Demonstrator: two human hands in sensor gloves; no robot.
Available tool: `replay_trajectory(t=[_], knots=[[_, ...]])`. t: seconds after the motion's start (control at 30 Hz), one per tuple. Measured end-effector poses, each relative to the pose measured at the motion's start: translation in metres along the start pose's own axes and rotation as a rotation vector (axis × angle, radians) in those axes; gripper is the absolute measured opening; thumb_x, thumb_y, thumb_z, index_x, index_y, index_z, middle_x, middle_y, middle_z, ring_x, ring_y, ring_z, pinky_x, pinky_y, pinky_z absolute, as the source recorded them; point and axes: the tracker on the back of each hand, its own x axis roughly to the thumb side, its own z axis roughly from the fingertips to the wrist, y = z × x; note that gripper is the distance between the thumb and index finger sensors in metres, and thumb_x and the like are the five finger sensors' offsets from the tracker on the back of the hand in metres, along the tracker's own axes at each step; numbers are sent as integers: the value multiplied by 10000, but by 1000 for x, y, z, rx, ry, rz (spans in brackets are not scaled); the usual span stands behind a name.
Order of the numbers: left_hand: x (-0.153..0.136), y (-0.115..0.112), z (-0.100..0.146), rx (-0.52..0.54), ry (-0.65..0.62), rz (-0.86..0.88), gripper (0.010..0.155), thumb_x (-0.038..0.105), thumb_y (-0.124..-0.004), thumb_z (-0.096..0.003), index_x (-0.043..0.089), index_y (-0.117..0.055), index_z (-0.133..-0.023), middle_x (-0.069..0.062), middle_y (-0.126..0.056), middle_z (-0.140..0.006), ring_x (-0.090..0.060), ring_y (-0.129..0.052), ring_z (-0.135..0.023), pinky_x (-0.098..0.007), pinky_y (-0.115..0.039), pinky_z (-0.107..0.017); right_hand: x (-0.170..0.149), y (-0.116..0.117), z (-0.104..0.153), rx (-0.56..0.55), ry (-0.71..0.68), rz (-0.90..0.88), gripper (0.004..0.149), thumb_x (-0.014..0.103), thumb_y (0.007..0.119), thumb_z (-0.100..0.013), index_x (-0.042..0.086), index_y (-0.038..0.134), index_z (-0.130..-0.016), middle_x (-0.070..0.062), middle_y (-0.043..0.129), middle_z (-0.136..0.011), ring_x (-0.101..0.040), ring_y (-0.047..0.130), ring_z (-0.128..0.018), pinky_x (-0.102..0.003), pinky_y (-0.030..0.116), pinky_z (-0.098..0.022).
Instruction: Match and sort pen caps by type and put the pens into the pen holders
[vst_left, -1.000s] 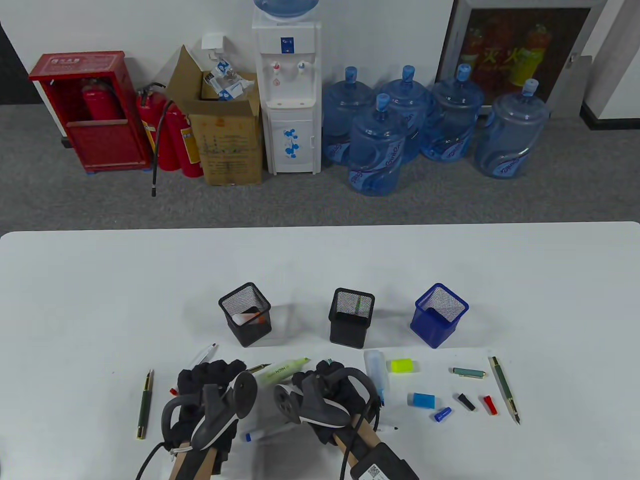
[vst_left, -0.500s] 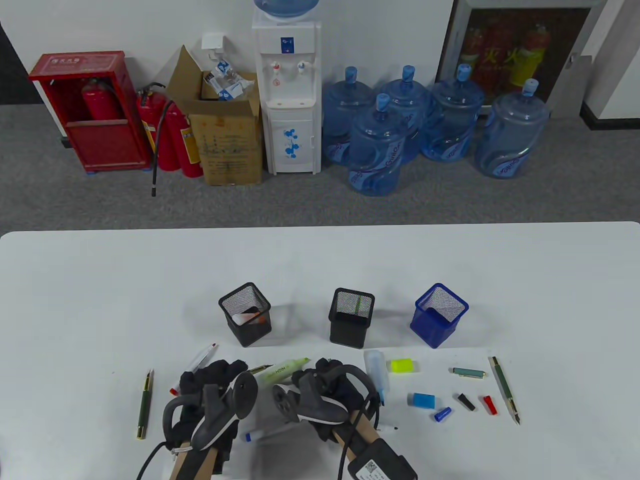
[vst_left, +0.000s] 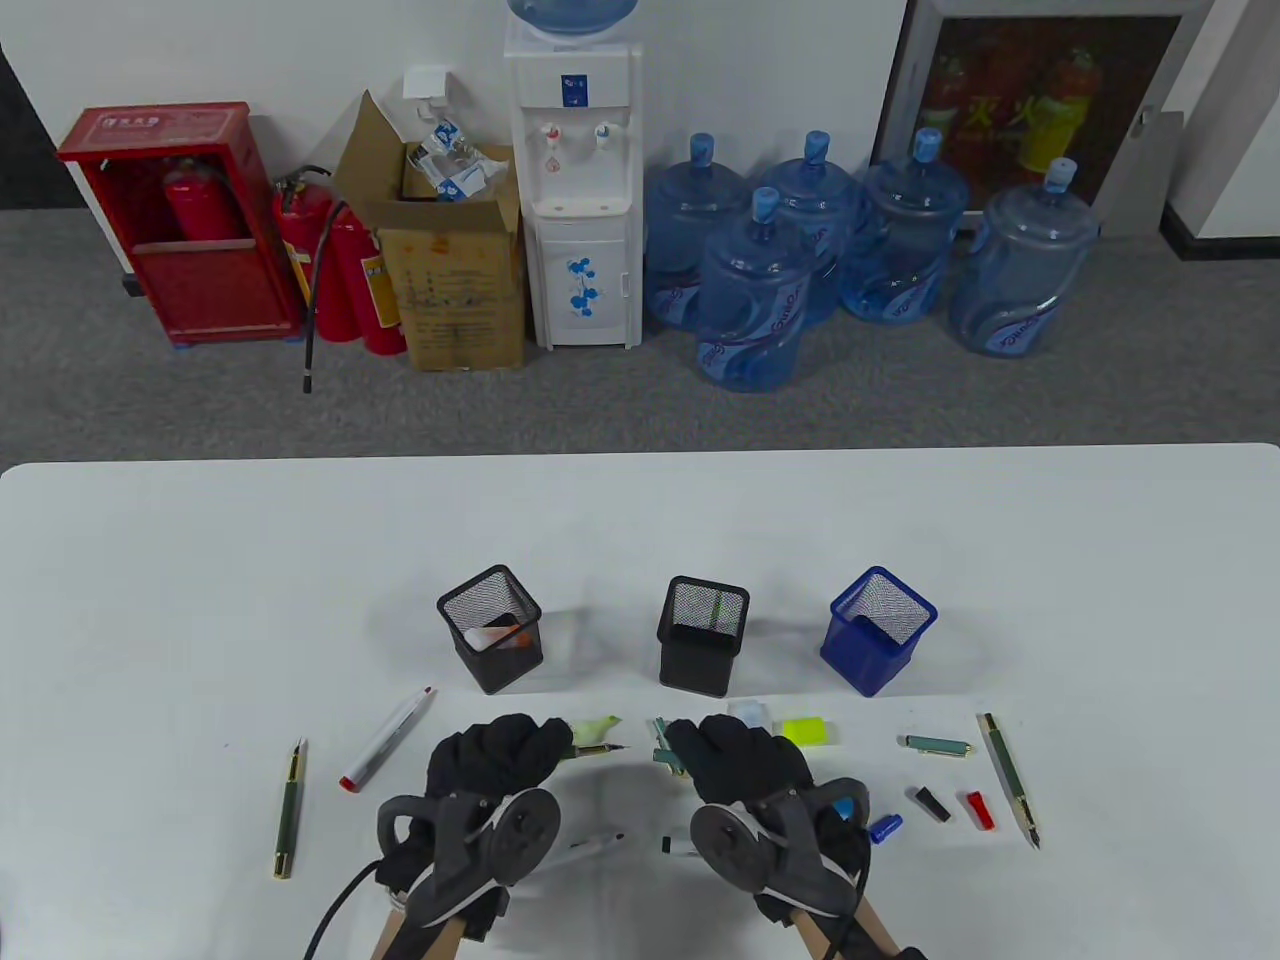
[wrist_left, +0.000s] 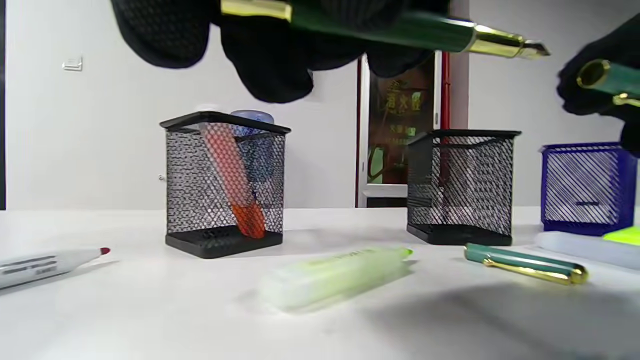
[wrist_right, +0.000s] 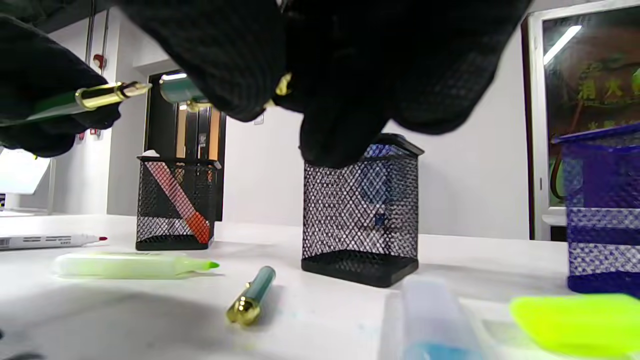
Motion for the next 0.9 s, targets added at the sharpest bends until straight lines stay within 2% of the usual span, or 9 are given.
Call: replay_trajectory(t=[0.47,0.6,0.67,0.8,0.9], knots=[[25,-8,-1,-7,-81,-4,542,246,-643,-441,396,-673,-962,59,-745,-972,-226,-911,-791,-549,-736,-679,6,6,-1,9,-38,-5,520,323,798,-392,316,779,-912,21,857,-863,-170,1042,-635,-410,935,-497],[37,-11,-3,-44,-114,21,545,229,-640,-439,367,-675,-965,46,-747,-967,-222,-911,-776,-549,-735,-680,17,7,0,18,-86,35,511,298,797,-386,296,797,-898,0,870,-853,-141,1054,-555,-366,958,-453],[37,-9,-2,-20,-141,-2,545,227,-644,-432,357,-687,-959,45,-762,-956,-201,-938,-748,-538,-768,-665,17,7,0,6,-114,48,507,303,792,-383,300,804,-890,-4,892,-838,-100,1067,-513,-324,988,-411],[36,-8,-2,-44,-137,65,540,200,-649,-430,332,-711,-950,26,-769,-949,-204,-948,-728,-555,-763,-679,21,5,1,3,-125,-10,498,279,796,-380,268,825,-877,-21,911,-826,-95,1072,-488,-320,1002,-373],[35,-6,-1,-38,-150,36,542,204,-647,-428,341,-713,-949,33,-772,-947,-192,-953,-723,-546,-772,-677,20,5,2,4,-129,-17,499,282,796,-379,265,825,-878,-14,913,-824,-93,1074,-489,-318,1004,-376]])
